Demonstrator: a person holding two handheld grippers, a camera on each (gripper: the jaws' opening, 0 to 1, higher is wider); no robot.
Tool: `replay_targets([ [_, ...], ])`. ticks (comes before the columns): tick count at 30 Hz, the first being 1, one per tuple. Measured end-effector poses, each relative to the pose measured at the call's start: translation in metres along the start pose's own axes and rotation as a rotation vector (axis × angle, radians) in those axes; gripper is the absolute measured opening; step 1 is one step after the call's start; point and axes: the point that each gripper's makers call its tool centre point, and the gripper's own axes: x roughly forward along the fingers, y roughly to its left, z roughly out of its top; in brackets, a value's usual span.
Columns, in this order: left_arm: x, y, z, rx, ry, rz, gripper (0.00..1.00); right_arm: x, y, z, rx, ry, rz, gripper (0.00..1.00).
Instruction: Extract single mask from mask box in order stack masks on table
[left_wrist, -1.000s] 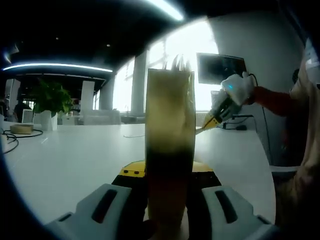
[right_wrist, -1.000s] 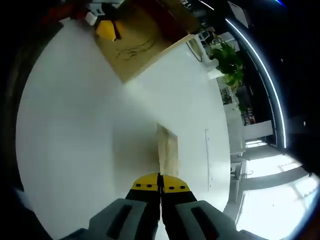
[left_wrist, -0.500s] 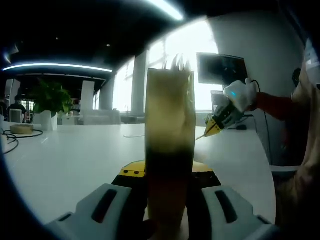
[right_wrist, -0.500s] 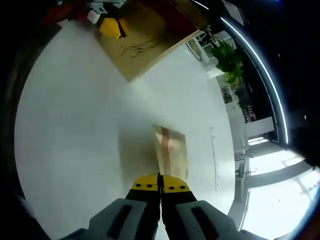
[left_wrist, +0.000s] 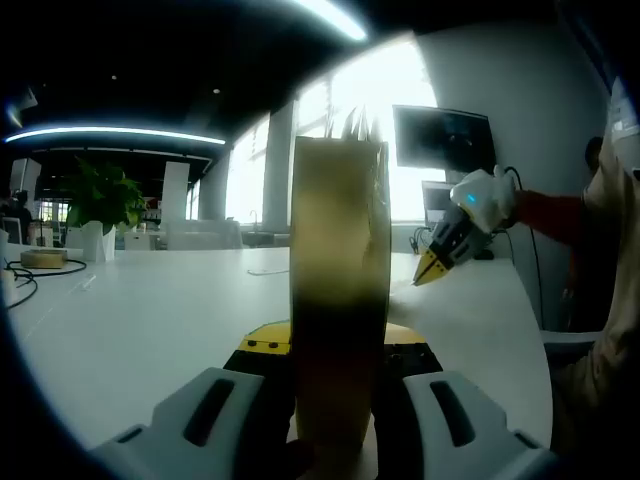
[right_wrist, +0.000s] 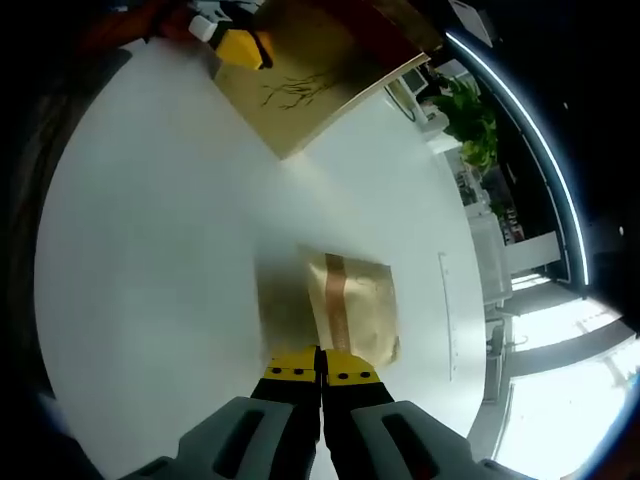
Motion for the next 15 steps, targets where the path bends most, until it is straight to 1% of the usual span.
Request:
replay_targets([
  [5,0.000,0.000,0.000,0.000,0.001,0.000,0.19,0.005,0.008,-0.004,0.010,0.003,0.033,0.00],
  [15,0.000,0.001,-0.001,-0.001,0.002,0.001,0.19,0.007,0.014,-0.006,0.024,0.003,0.058,0.00],
])
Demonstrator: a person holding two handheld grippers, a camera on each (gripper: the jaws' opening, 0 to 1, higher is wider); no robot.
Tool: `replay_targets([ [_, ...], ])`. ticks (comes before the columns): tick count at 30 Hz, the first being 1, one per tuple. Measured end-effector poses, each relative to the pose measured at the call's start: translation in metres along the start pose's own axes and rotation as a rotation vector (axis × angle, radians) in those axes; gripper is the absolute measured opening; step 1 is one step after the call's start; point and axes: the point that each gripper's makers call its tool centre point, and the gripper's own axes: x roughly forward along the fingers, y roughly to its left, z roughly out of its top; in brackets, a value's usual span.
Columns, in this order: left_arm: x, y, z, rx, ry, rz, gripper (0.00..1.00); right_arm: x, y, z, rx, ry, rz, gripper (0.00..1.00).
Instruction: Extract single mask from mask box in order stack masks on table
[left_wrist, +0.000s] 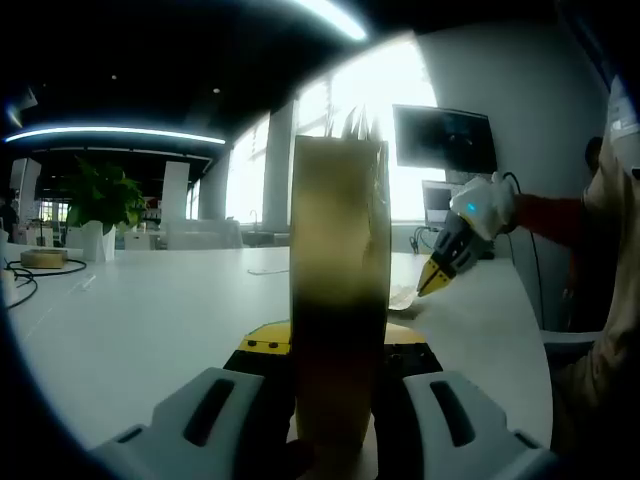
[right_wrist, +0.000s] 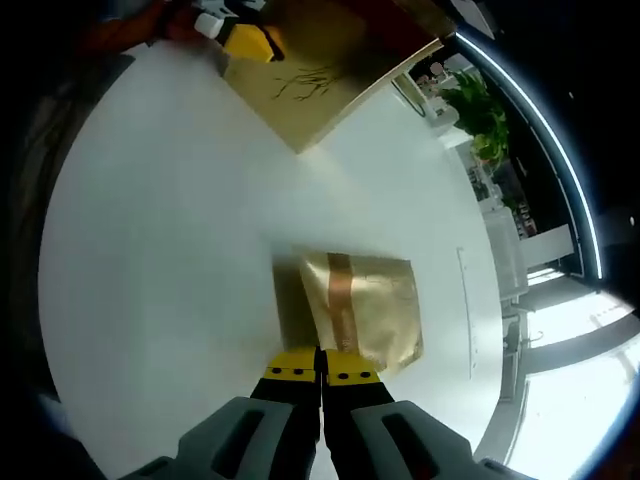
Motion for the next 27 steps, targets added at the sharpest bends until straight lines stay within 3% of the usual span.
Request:
replay_targets([
  [13,0.001,0.000,0.000,0.000,0.000,0.000,0.19,0.001,0.007,-0.003,0.033,0.004,0.025,0.00],
  [27,0.000,0.000,0.000,0.003,0.001,0.001,0.19,-0.015,0.010,0.006,0.069,-0.042,0.033,0.03],
])
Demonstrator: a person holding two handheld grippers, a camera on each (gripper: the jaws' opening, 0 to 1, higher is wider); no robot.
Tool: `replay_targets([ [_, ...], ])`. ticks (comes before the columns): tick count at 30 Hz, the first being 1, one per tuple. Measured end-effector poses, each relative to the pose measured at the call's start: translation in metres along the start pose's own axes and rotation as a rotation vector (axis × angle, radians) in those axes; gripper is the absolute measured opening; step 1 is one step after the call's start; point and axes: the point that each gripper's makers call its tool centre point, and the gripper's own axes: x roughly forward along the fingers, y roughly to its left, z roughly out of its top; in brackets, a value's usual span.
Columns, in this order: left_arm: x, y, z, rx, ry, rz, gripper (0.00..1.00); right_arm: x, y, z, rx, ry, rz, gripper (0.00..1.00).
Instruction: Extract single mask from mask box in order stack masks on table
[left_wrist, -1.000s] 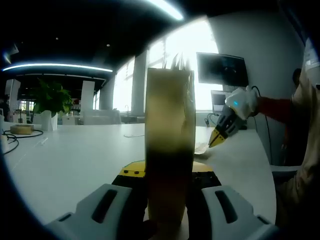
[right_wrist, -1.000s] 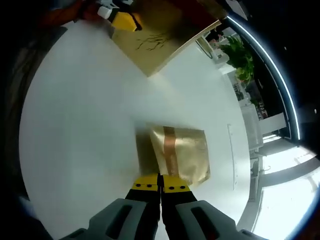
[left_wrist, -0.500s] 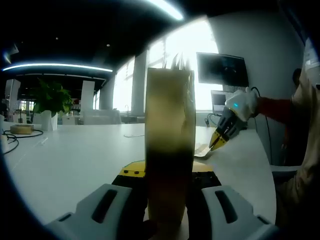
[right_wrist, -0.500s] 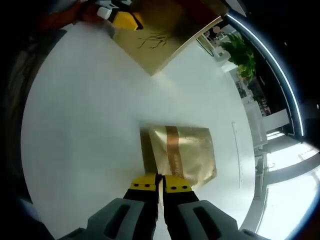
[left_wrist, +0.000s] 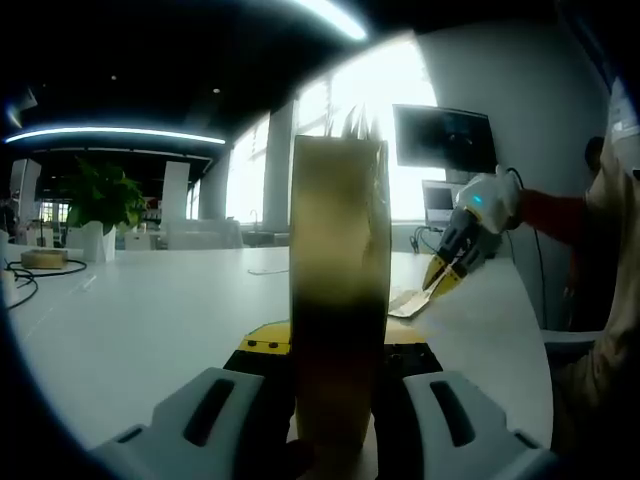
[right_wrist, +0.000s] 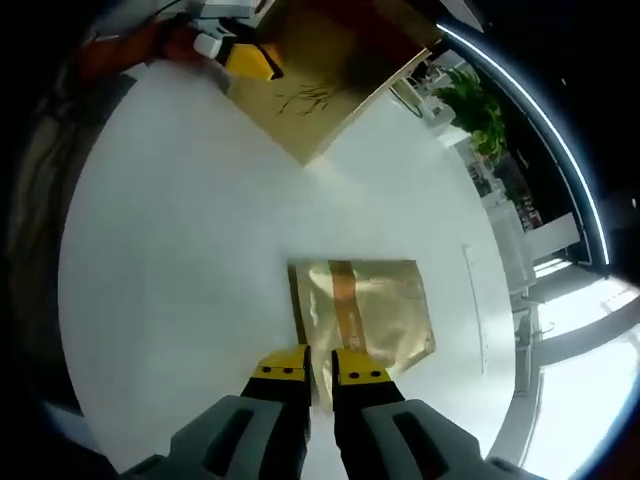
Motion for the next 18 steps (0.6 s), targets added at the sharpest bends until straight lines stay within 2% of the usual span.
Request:
replay_targets([
  [9,-0.0003,0.0004,-0.0003,0.000,0.000,0.000,0.19,0.0018,-0.0047,0.0007,-0.009,0.003,-0.021,0.00],
  [18,-0.0003,0.0003,-0.0003,-0.001,0.000,-0.001,0.19,0.0002,-0.0100,0.0078,0.034,-0.042,-0.052,0.00],
])
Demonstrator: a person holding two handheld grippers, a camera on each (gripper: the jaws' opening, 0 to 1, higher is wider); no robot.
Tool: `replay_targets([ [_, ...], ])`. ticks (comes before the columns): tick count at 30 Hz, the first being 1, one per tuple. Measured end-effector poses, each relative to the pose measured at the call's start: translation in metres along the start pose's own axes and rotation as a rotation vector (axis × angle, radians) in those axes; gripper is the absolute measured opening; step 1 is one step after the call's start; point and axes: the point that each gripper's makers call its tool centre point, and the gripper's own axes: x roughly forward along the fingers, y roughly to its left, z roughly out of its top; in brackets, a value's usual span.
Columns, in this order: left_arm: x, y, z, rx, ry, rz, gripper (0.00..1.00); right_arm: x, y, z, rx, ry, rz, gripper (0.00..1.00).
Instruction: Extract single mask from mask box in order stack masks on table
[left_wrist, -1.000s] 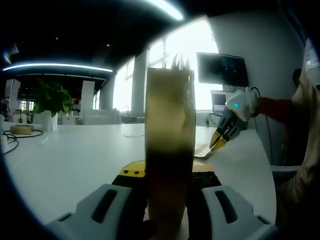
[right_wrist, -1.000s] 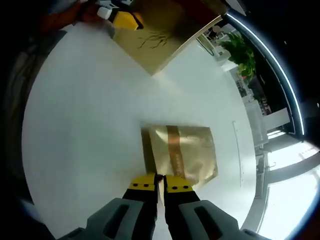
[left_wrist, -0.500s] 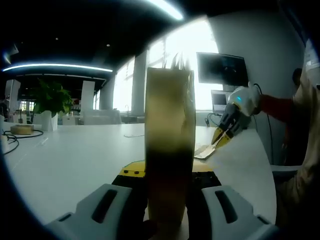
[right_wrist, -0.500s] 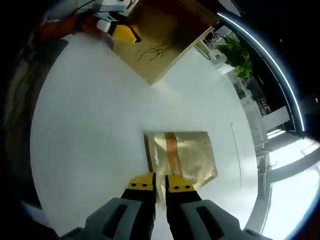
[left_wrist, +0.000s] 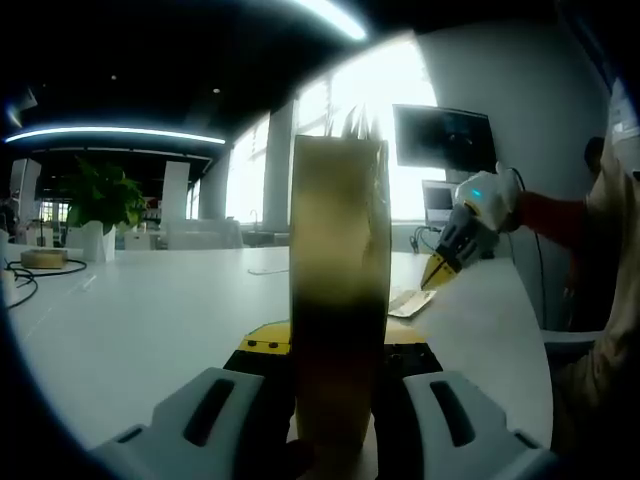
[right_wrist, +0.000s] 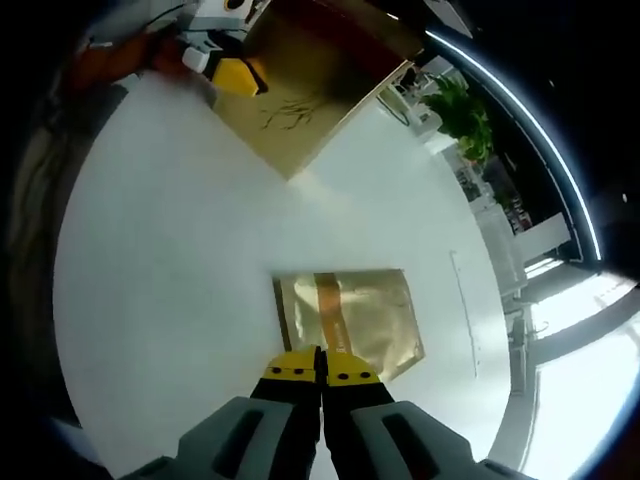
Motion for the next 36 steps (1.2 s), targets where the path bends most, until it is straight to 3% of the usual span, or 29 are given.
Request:
replay_targets([
  [6,0.000,0.000,0.000,-0.001,0.000,0.000,0.19,-0.004,-0.002,0.004,0.054,-0.051,-0.028,0.00],
  [11,0.000,-0.001,0.000,-0.001,0.001,0.001,0.19,-0.004,-0.004,0.003,0.159,-0.086,-0.048,0.00],
  [19,0.000,0.000,0.000,-0.002,0.001,0.001,0.19,-0.010,-0.007,0.013,0.302,-0.202,-0.089,0.00],
  [26,0.000,0.000,0.000,-0.002,0.000,0.001,0.19,-0.013,-0.006,0.012,0.387,-0.269,-0.114,0.00],
  [36,0.000,0.000,-0.001,-0.004,0.001,0.001,0.19,-0.023,-0.013,0.013,0.574,-0.403,-0.168,0.00],
])
